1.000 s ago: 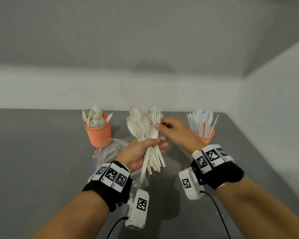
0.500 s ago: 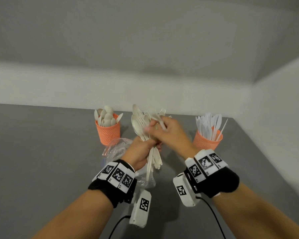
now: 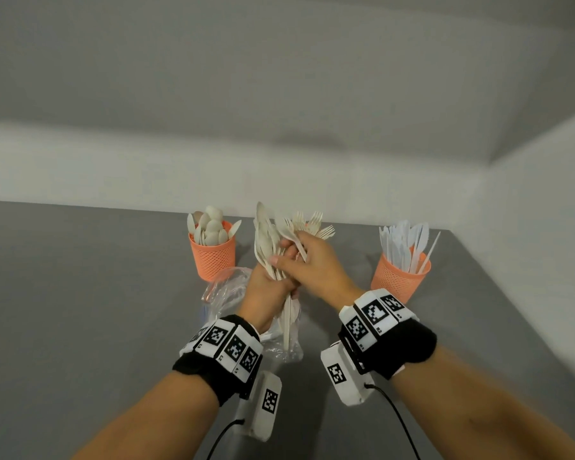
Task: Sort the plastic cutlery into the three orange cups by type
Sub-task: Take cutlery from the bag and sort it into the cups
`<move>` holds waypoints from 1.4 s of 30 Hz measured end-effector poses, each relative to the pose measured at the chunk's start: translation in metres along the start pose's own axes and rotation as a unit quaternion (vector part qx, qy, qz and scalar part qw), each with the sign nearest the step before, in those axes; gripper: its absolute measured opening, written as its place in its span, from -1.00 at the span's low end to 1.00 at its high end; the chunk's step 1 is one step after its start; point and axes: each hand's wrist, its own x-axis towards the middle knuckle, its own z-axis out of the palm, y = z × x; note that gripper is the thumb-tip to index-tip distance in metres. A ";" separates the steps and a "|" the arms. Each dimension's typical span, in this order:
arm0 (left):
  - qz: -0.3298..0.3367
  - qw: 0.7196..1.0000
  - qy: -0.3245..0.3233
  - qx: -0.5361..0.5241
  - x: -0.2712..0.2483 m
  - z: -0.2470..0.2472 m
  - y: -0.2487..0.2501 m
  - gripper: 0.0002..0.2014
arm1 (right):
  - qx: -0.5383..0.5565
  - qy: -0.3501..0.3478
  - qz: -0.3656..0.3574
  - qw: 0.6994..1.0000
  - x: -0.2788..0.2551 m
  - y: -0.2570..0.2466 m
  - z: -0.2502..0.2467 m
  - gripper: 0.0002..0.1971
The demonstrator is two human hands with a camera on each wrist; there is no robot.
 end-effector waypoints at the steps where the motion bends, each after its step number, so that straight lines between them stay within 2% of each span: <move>1: 0.004 1.000 0.001 0.009 -0.001 0.000 0.000 -0.45 | 0.003 -0.004 0.009 1.000 0.000 0.001 0.001 -0.74; 4: 0.007 1.000 0.009 0.018 -0.001 -0.001 -0.001 -0.52 | 0.010 -0.003 0.020 1.000 0.001 -0.001 0.007 -0.69; 11: 0.010 0.998 0.024 0.061 -0.004 -0.009 -0.008 -0.67 | -0.045 0.068 -0.018 0.996 0.007 -0.006 0.010 -0.86; 14: -0.010 0.998 0.022 0.054 -0.003 -0.012 -0.010 -0.75 | 0.020 0.121 -0.014 0.992 0.014 -0.015 -0.002 -0.78; 15: -0.013 0.998 0.021 0.057 -0.003 -0.013 -0.011 -0.77 | 0.046 0.123 -0.003 0.991 0.016 -0.016 -0.005 -0.78; 18: -0.011 0.998 0.020 0.063 -0.005 -0.012 -0.012 -0.78 | 0.062 0.057 0.038 0.996 0.015 -0.016 -0.004 -0.89; 20: -0.012 0.998 0.023 0.062 -0.004 -0.012 -0.012 -0.78 | 0.025 0.057 0.047 0.997 0.015 -0.015 -0.002 -0.77; 22: -0.019 0.997 0.031 0.070 -0.002 -0.014 -0.012 -0.79 | 0.097 0.102 0.041 0.989 0.018 -0.022 -0.008 -0.75; 24: -0.024 0.996 0.031 0.077 -0.001 -0.017 -0.013 -0.78 | 0.231 0.145 0.040 0.961 0.025 -0.028 -0.019 -0.79; 26: -0.022 0.996 0.030 0.082 -0.001 -0.018 -0.014 -0.74 | 0.289 0.148 0.033 0.945 0.027 -0.030 -0.027 -0.81; 27: -0.019 0.996 0.033 0.083 -0.001 -0.017 -0.014 -0.73 | 0.268 0.130 0.029 0.954 0.027 -0.029 -0.026 -0.84; 30: -0.002 0.996 0.039 0.076 0.000 -0.015 -0.014 -0.73 | 0.115 0.066 0.049 0.990 0.021 -0.019 -0.012 -0.87; 33: 0.024 0.994 0.040 0.099 0.002 -0.013 -0.015 -0.66 | 0.050 0.059 0.077 0.994 0.019 -0.006 0.001 -0.85; 36: 0.051 0.987 0.050 0.143 0.005 -0.014 -0.018 -0.55 | 0.000 0.067 0.067 0.996 0.021 -0.005 0.006 -0.81; 39: 0.061 0.984 0.037 0.165 0.005 -0.016 -0.019 -0.52 | -0.025 0.112 0.028 0.993 0.024 -0.009 0.003 -0.63; 42: 0.049 0.985 0.026 0.165 0.002 -0.018 -0.019 -0.58 | 0.043 0.171 0.019 0.984 0.033 -0.018 -0.007 -0.72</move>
